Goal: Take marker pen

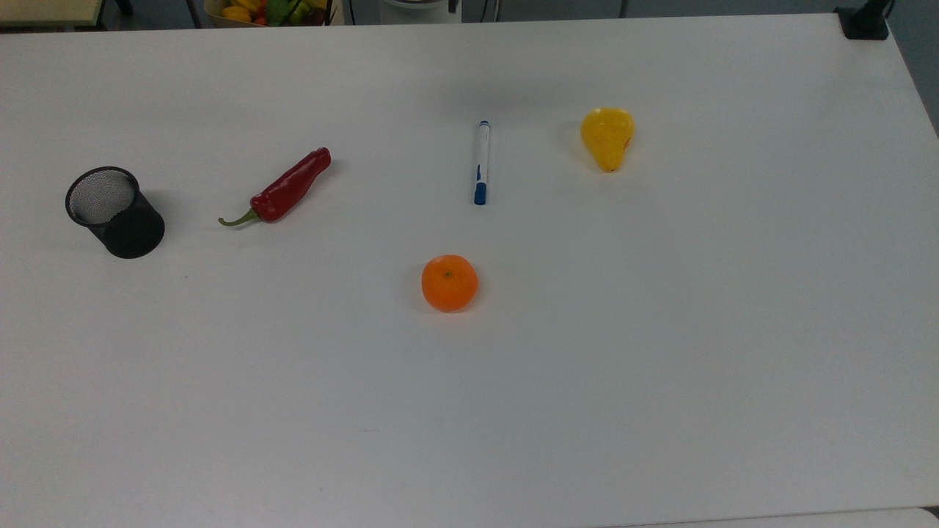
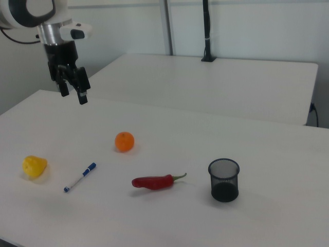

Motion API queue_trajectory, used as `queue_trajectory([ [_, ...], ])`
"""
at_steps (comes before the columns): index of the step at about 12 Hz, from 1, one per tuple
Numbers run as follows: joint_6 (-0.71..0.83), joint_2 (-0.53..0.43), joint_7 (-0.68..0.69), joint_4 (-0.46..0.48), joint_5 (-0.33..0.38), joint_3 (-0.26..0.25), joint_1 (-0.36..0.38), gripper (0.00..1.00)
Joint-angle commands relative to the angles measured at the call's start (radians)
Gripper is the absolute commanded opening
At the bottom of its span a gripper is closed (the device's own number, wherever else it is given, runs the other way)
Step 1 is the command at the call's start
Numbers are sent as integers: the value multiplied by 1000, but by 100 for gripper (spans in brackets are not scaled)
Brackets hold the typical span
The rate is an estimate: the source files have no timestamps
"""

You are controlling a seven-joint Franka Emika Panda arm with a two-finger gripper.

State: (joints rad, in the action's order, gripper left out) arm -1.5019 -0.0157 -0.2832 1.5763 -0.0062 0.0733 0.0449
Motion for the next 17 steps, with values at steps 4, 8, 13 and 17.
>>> queue_trajectory([
  [4,-76,-89,180,42,77,-231,82,100],
  [8,-156,-38,306,45,63,-177,32,100],
  [13,-173,-41,211,80,32,-55,-36,100],
  [17,-175,-64,216,100,17,-90,21,100],
])
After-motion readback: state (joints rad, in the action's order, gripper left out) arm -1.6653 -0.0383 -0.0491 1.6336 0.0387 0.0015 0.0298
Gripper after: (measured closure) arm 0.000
